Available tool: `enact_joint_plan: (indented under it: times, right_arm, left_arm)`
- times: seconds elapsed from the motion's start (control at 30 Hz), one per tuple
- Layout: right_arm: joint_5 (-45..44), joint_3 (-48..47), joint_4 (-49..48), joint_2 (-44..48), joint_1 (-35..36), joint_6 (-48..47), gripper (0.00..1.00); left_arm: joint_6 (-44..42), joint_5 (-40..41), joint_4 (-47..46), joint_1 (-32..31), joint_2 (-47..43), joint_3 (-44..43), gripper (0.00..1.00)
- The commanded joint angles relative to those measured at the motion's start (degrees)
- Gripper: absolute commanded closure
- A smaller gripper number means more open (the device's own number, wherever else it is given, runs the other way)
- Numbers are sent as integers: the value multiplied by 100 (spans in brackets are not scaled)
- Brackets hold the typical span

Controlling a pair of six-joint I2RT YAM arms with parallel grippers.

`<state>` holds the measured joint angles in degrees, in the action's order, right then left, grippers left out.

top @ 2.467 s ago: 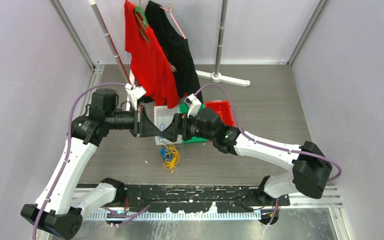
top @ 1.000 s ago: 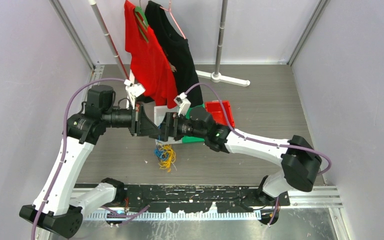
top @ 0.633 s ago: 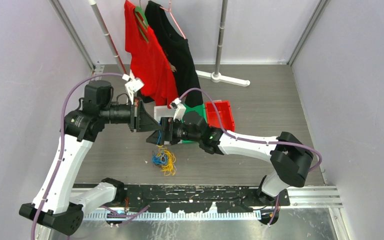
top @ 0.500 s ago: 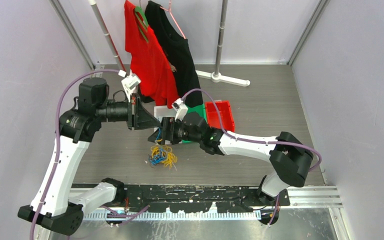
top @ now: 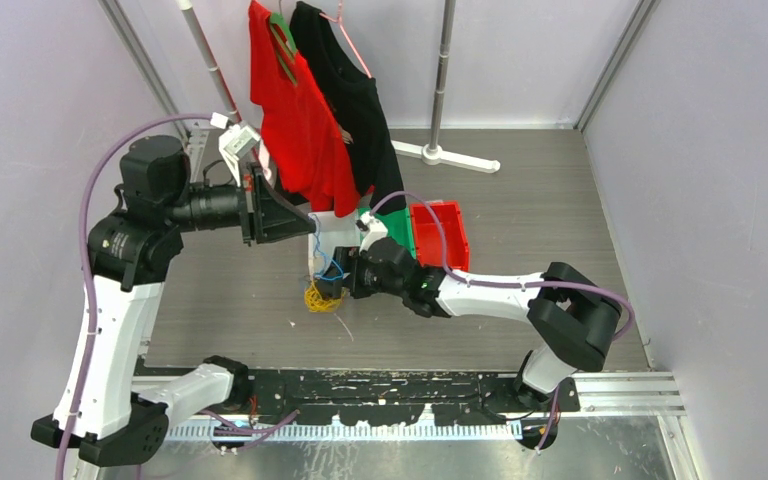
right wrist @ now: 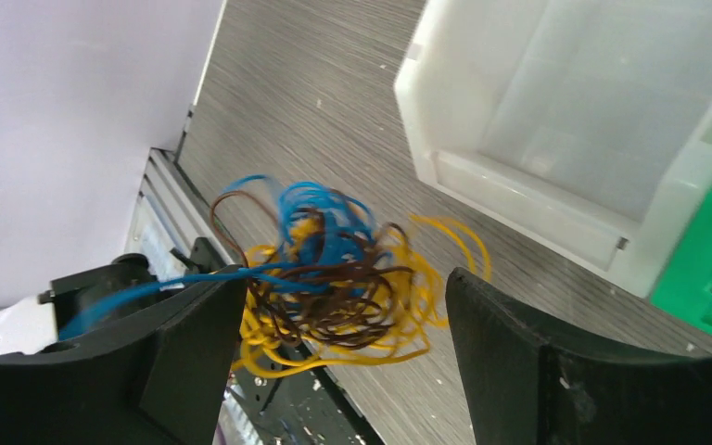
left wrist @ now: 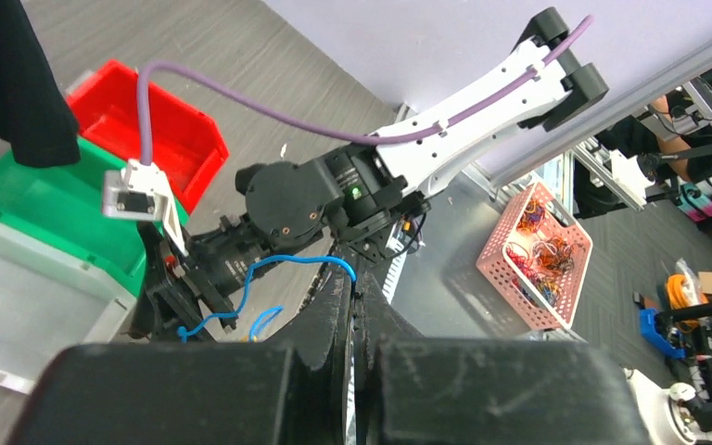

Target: Untangle the cables

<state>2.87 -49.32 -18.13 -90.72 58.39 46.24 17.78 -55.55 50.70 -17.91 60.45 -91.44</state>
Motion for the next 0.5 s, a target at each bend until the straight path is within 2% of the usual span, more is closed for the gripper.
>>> enact_joint_plan:
  times: [0.0, 0.47]
  right_arm:
    - [-351, 140, -60, 2, 6, -167, 17]
    - [-626, 465, 307, 168, 6, -235, 30]
  left_arm:
    - [-37, -124, -177, -15, 78, -728, 100]
    - [-343, 15, 209, -14, 411, -1994, 100]
